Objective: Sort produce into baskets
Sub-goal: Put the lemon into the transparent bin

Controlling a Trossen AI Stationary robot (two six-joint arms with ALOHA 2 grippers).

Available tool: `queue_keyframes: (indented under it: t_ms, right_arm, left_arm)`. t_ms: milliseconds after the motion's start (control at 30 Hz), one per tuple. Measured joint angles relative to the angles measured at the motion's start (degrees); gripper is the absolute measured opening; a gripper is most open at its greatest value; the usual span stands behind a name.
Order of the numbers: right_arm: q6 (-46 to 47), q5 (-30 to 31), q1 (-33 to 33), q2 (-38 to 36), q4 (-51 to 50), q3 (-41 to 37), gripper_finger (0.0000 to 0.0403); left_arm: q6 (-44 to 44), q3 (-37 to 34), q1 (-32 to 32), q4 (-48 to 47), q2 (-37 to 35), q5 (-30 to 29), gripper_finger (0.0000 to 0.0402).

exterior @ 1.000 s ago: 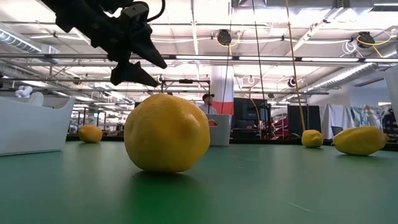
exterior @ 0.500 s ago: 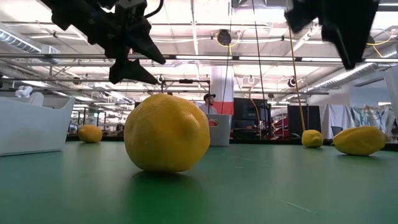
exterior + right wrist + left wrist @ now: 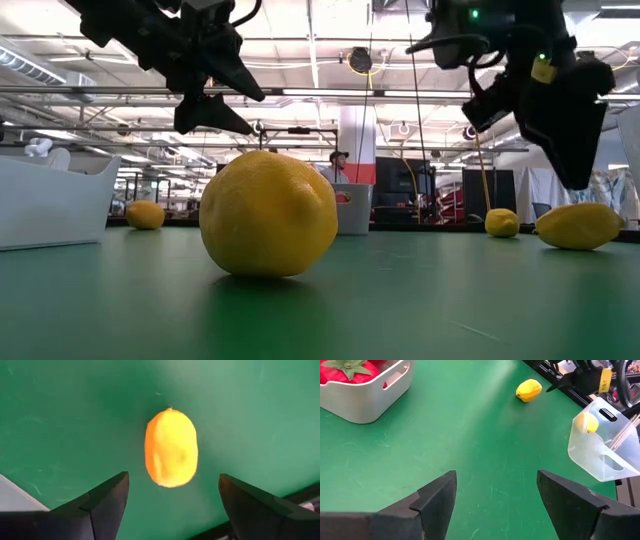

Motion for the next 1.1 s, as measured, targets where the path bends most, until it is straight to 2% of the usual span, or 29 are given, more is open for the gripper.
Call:
queue_keyframes:
  t_ms: [467, 767, 900, 1100]
  right_arm:
    - [-4.26, -1.21, -2.45, 0.08, 12.49, -9.08, 0.0298]
    - [-5.77, -1.06, -2.43, 0.08, 13.85, -10.07, 0.0293]
    - [-6.17, -0.99, -2.43, 0.08, 13.90, -10.07, 0.0265]
    - [-4.28, -0.93, -2.43, 0.08, 14.01, -10.03, 0.0197]
  left_arm:
    - [-0.15, 0.00, 0.00, 0.00, 0.00, -0.02, 0.0283]
    - [-0.13, 0.00, 0.00, 0.00, 0.00, -0.04, 0.0283]
    - [-0.11, 0.00, 0.00, 0.00, 0.00, -0.04, 0.0283]
    - [0.02, 0.00, 0.00, 0.00, 0.00, -0.04, 0.0283]
